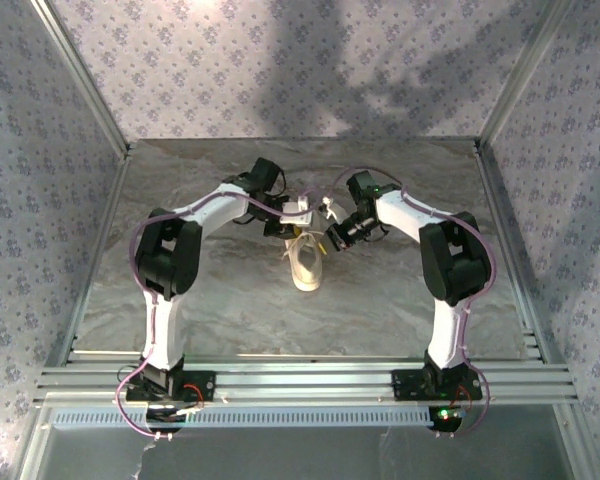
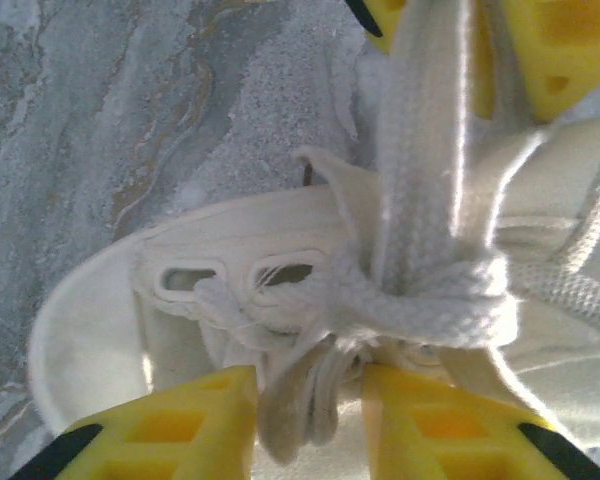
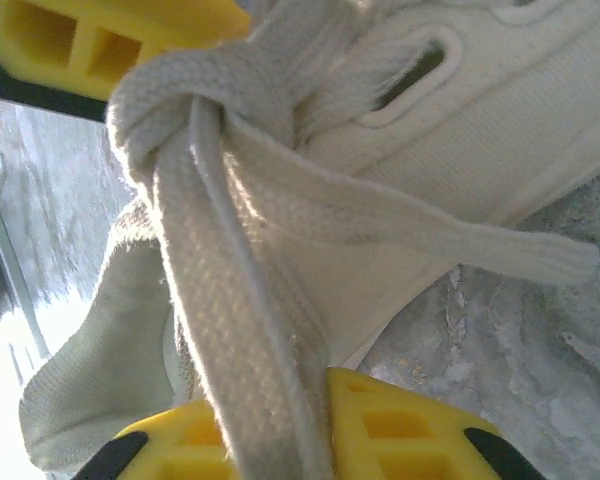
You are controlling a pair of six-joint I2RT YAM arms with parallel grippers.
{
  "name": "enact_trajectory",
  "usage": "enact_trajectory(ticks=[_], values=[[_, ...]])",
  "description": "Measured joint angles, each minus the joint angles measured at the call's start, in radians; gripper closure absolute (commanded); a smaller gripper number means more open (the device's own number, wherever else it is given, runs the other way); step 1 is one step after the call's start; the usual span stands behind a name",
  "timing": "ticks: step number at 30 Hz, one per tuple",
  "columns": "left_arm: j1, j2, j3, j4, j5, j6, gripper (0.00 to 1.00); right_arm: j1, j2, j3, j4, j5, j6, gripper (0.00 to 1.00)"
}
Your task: Tie the shoes
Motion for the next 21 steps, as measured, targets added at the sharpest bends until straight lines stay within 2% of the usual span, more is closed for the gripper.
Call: enact_trajectory(ticks=[2, 12, 21], values=[[-0.001, -0.001, 0.0, -0.026, 0.0, 0.01, 1.0, -0.006, -0.001, 0.0, 0.001, -0.003, 0.007, 1.0], [0.002, -0.176, -0.13, -0.043, -0.064, 0.0, 1.0, -0.041, -0.025, -0.006, 0.014, -0.029, 0.012, 1.0], [0.002, -0.208, -0.219, -0.026, -0.11, -0.064, 1.0, -0.04, -0.023, -0.005, 0.005, -0.035, 0.017, 1.0]])
